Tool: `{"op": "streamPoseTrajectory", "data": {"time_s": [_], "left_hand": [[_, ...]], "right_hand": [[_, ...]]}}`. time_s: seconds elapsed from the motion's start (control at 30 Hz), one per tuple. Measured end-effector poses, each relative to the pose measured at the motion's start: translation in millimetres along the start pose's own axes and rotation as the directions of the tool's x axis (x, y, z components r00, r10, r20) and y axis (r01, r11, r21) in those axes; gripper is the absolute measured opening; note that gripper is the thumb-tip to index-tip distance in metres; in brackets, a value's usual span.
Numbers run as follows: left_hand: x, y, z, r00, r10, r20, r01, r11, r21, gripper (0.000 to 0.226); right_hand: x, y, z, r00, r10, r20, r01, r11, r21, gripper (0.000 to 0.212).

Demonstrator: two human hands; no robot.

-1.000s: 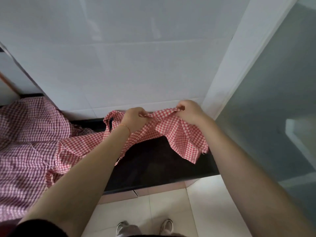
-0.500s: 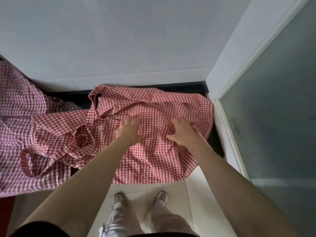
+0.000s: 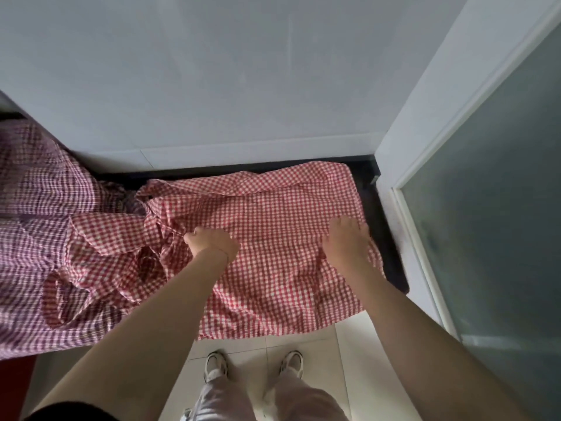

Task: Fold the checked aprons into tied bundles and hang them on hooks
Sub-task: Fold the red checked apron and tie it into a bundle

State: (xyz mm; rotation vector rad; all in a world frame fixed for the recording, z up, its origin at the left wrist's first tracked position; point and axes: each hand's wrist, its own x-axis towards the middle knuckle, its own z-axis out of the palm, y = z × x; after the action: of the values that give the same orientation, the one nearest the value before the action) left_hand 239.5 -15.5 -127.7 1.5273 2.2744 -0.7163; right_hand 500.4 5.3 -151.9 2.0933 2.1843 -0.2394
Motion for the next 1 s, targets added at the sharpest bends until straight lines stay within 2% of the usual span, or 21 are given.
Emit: {"op": "streamPoseTrajectory", "data": {"time_s": [0.07,0.13,0.2,0.27,0.37,0.43,0.5,0.57,0.63,0.7,0.77,0.87,1.0], "left_hand": [[-0.4,-1.2,1.3,0.995,0.042,-0.089,-0.044,0.999,-0.023,0.071],[-2.6,-1.7,13.2,0.997,0.082,0.002,-0.081,0.988,-0.135,0.095],[-2.8,-3.2,27.6,0.980,0.156,0.120,-0.135,0.977,-0.165,0.106],[-5.2,-4.2,32.8,0.971,0.228,0.073,-0.215,0.964,-0.155,0.094],[-13.6,-2.7,26.3,0.942,0.299,-0.156,-0.329,0.914,-0.237,0.062],[-17.0,-8.9,22.2,0.917,0.245,-0.316,-0.345,0.885,-0.313,0.049],[-15.9,-22.9,21.2,0.907,0.119,-0.404,-0.279,0.887,-0.367,0.046],[-11.3,-39.6,23.7,0.913,0.007,-0.407,-0.185,0.898,-0.400,0.051],[-1.9,-60.4,27.9,0.925,-0.059,-0.376,-0.111,0.903,-0.415,0.060],[9.6,-82.4,31.9,0.934,-0.088,-0.346,-0.065,0.911,-0.407,0.066],[23.0,-108.1,34.7,0.943,-0.082,-0.322,-0.043,0.930,-0.364,0.070],[42.1,-154.0,40.9,0.960,-0.058,-0.276,-0.031,0.951,-0.306,0.073],[53.5,-197.3,40.2,0.951,-0.021,-0.308,-0.098,0.925,-0.367,0.062]], "right_hand": [[-6.0,-15.6,6.7,0.980,-0.154,0.130,0.130,0.976,0.172,0.066],[-13.1,-19.2,18.6,0.934,-0.218,0.284,0.174,0.970,0.170,0.089],[-14.5,-10.4,28.1,0.924,-0.199,0.326,0.181,0.980,0.084,0.098],[-12.3,-0.4,27.6,0.935,-0.126,0.330,0.110,0.992,0.068,0.098],[-2.1,8.6,14.6,0.935,0.084,0.344,-0.101,0.994,0.031,0.088],[1.0,4.1,5.3,0.926,0.161,0.341,-0.163,0.986,-0.022,0.084],[1.1,-11.9,1.5,0.961,0.106,0.253,-0.110,0.994,0.002,0.081],[-3.6,-37.9,-0.2,0.990,-0.021,0.138,0.007,0.994,0.105,0.075],[-8.9,-72.4,-1.4,0.977,-0.193,0.088,0.170,0.962,0.213,0.071],[-14.7,-105.4,-1.5,0.931,-0.344,0.118,0.306,0.916,0.260,0.070],[-17.7,-129.6,4.5,0.885,-0.411,0.217,0.357,0.900,0.248,0.074],[-16.6,-149.3,21.2,0.874,-0.340,0.347,0.316,0.940,0.126,0.086],[-9.6,-178.4,18.2,0.940,-0.137,0.313,0.123,0.990,0.063,0.079]]}}
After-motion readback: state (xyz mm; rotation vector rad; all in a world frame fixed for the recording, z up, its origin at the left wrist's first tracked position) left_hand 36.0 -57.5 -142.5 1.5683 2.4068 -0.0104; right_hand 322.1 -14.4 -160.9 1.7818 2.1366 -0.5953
